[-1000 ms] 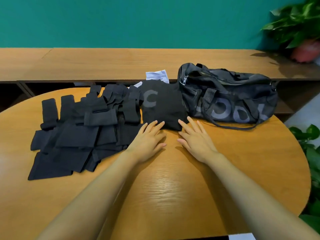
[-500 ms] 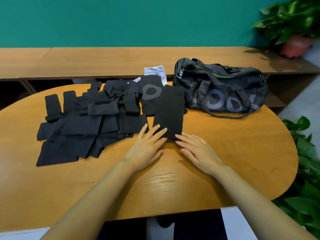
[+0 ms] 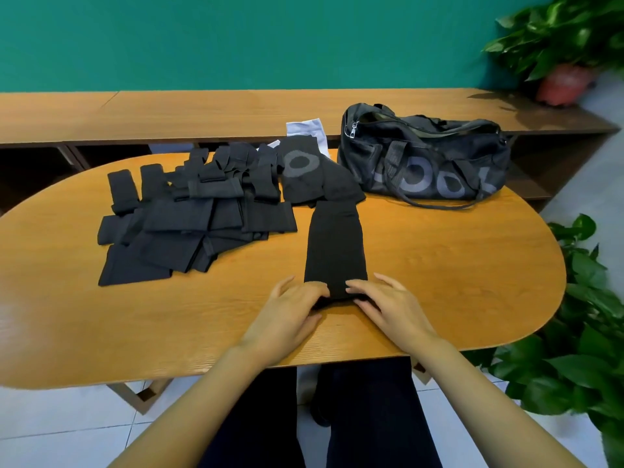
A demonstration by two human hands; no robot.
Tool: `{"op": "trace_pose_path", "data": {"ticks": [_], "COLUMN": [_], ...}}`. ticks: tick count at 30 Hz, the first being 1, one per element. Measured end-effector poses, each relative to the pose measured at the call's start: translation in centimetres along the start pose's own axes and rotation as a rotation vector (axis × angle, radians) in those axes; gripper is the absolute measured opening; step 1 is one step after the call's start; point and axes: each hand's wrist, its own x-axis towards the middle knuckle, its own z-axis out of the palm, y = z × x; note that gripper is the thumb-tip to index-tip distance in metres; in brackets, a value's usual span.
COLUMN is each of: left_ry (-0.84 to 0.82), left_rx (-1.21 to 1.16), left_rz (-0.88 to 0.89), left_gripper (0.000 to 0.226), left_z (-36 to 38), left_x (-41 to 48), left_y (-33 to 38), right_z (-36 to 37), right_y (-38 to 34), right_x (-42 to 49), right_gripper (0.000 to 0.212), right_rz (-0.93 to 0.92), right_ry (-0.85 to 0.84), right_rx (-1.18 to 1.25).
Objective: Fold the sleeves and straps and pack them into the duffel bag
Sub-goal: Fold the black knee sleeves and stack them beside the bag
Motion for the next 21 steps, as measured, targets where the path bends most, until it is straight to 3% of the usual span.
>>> {"op": "trace_pose_path", "data": {"ticks": [3, 6, 10, 15, 21], "left_ry": [0.016, 0.005, 0.042, 0.141, 0.226], "left_rx": [-0.107, -0.151, -0.195, -0.281, -0.273], "left_rz": [-0.141, -0.186, -0.193, -0.267, -0.437], "left_gripper": [0.042, 0.031, 0.017, 0.012, 0.020], "left_z": [-0.3, -0.1, 0.5, 0.8, 1.5], "left_x": [0.0, 0.6, 1.2, 2.1, 3.5], "left_y": [0.0, 0.0, 0.1, 0.8, 0.7], "right_z": [-0.3, -0.7, -1.3, -1.4, -0.4], "right_y": [0.2, 0.4, 0.2, -0.2, 0.9], "right_x": [-0.7, -1.1, -0.9, -0.2, 2.2], "right_gripper": [0.028, 0.029, 0.026, 0.025, 0.030], "right_rz": [0.039, 0.156, 0.137, 0.265, 0.314], "right_ry": [0.013, -0.028, 0.077, 0.155, 0.226], "right_rx": [0.041, 0.145, 0.124, 0.127, 0.163]}}
